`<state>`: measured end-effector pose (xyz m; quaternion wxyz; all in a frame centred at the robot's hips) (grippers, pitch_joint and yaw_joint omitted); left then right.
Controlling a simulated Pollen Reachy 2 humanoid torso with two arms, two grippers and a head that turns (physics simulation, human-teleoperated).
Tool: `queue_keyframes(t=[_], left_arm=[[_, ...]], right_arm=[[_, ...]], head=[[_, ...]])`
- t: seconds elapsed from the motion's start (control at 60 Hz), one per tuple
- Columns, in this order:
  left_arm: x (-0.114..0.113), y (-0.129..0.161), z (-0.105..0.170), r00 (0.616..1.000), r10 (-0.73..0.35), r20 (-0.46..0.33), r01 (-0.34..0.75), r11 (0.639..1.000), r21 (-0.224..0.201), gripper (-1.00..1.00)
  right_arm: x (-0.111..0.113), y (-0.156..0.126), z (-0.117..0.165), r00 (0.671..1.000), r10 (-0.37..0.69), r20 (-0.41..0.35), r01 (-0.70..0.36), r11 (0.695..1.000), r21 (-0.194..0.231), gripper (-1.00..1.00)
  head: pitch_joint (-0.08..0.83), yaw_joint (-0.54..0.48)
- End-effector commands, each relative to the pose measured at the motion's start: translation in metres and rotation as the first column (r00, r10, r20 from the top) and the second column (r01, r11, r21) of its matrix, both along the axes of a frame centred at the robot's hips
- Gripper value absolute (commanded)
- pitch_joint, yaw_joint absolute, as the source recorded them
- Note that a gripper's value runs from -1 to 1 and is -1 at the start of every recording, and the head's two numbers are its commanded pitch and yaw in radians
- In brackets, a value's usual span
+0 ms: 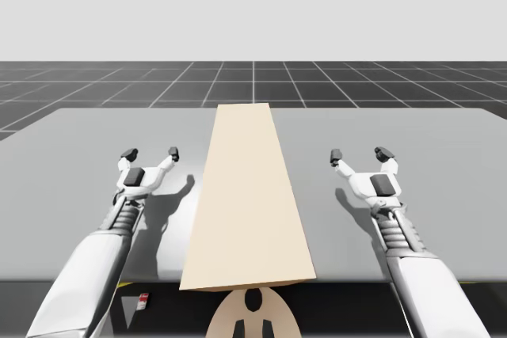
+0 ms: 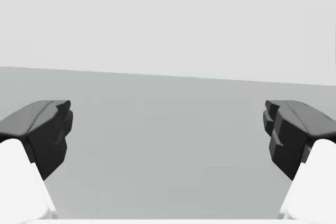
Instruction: Retrieve the object from inside the box.
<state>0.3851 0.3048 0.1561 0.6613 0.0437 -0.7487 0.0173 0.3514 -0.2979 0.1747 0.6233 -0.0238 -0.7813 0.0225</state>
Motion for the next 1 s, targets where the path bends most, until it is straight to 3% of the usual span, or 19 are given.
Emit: queue_keyframes(t=[0.017,0.1,0.217,0.3,0.4,0.417,0.583,0.767,0.8,0.833,1.0], left_arm=[[0.0,0.0,-0.001,1.0,-0.006,0.0,0.006,1.0,0.014,-1.0],[0.001,0.0,-0.002,1.0,-0.012,-0.015,0.012,1.0,0.023,-1.0],[0.004,-0.003,-0.012,0.993,-0.06,-0.099,0.067,0.996,0.063,-1.0],[0.003,-0.013,-0.018,0.979,-0.143,-0.147,0.16,0.981,0.11,-1.0],[-0.003,-0.024,-0.021,0.961,-0.231,-0.151,0.253,0.956,0.147,-1.0],[-0.008,-0.03,-0.021,0.948,-0.283,-0.146,0.306,0.935,0.177,-1.0],[-0.027,-0.052,-0.024,0.868,-0.475,-0.143,0.496,0.831,0.252,-1.0],[-0.042,-0.067,-0.026,0.785,-0.604,-0.139,0.615,0.731,0.296,-1.0],[-0.043,-0.068,-0.027,0.78,-0.61,-0.14,0.621,0.726,0.296,-1.0],[-0.048,-0.072,-0.027,0.75,-0.646,-0.142,0.654,0.694,0.301,-1.0],[-0.062,-0.087,-0.028,0.677,-0.719,-0.16,0.725,0.613,0.312,-1.0]], right_arm=[[-0.002,0.002,-0.001,1.0,0.015,-0.012,-0.015,1.0,-0.007,-1.0],[-0.001,0.005,-0.002,0.996,0.079,-0.034,-0.08,0.997,-0.018,-1.0],[0.003,0.009,-0.012,0.984,0.125,-0.128,-0.131,0.991,-0.041,-1.0],[0.004,0.017,-0.021,0.963,0.203,-0.178,-0.216,0.975,-0.058,-1.0],[0.002,0.026,-0.025,0.946,0.259,-0.192,-0.279,0.957,-0.084,-1.0],[0.0,0.031,-0.027,0.937,0.294,-0.188,-0.316,0.944,-0.1,-1.0],[-0.012,0.047,-0.025,0.884,0.442,-0.151,-0.46,0.881,-0.112,-1.0],[-0.025,0.062,-0.023,0.825,0.555,-0.113,-0.566,0.81,-0.156,-1.0],[-0.026,0.062,-0.023,0.821,0.56,-0.111,-0.571,0.805,-0.16,-1.0],[-0.028,0.066,-0.023,0.814,0.571,-0.107,-0.581,0.796,-0.172,-1.0],[-0.03,0.066,-0.022,0.804,0.588,-0.095,-0.594,0.784,-0.177,-1.0]], head=[[0.003,0.0],[0.004,0.0],[0.005,0.0],[0.004,0.0],[0.004,0.0],[0.003,0.0],[0.005,0.0],[0.005,0.0],[0.005,0.0],[0.005,0.0],[0.006,-0.01]])
